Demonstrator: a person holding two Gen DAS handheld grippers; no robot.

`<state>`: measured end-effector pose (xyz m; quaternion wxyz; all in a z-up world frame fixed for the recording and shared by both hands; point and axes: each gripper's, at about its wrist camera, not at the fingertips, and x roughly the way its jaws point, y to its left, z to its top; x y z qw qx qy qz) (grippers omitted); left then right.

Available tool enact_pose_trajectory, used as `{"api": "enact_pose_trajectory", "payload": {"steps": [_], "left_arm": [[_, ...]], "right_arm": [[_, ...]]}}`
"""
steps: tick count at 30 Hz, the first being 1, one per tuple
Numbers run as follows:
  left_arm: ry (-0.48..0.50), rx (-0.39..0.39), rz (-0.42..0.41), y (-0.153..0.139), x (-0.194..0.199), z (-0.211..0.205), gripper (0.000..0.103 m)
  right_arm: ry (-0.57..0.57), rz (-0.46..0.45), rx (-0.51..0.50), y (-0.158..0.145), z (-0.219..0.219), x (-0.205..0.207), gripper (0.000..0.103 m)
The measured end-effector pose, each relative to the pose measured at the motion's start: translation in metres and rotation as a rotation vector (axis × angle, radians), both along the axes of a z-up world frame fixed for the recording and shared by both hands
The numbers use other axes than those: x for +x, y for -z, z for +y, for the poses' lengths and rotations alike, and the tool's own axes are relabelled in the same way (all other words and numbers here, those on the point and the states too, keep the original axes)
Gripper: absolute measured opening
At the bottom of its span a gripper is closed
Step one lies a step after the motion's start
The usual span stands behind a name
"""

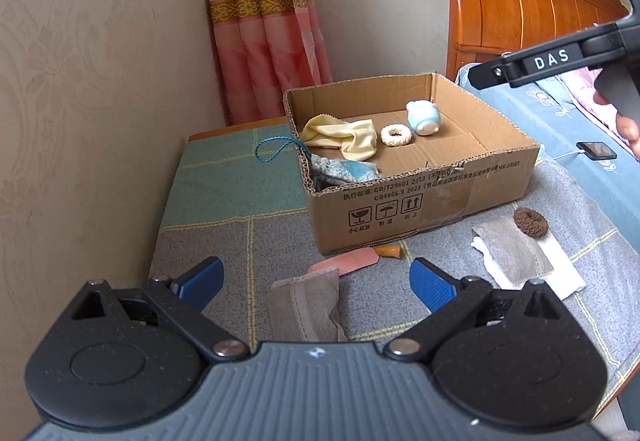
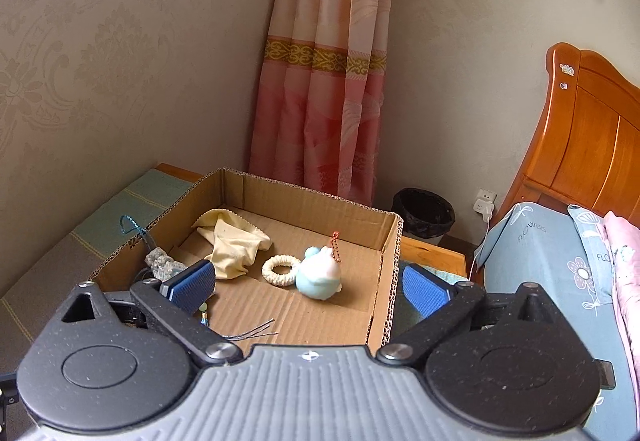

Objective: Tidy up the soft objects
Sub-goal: 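Lower the light blue plush toy into the box and open the right tool, then grasp the grey mesh bag with the left tool while the right tool grasps the brown scrunchie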

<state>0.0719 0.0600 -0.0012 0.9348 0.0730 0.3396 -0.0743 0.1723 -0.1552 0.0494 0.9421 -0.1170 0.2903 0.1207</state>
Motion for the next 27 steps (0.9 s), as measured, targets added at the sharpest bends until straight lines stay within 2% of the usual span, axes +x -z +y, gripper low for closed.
{"api": "enact_pose_trajectory", "payload": {"steps": [9,15,22,27], "left_arm": [[-0.011,-0.001,0.017,0.002,-0.006,0.000,0.100],[-0.023,0.002,0.035,0.007,-0.007,-0.001,0.100],[-0.032,-0.004,0.078,0.019,-0.002,-0.005,0.100],[-0.038,0.000,0.098,0.026,0.004,-0.007,0.100]], "right_arm": [[0.062,0.031,0.044,0.014,-0.018,-0.039,0.103],[0.149,0.067,0.064,0.043,-0.039,-0.061,0.103],[0.245,0.172,0.135,0.084,-0.060,-0.068,0.103],[0.253,0.202,0.145,0.099,-0.058,-0.062,0.103]]}}
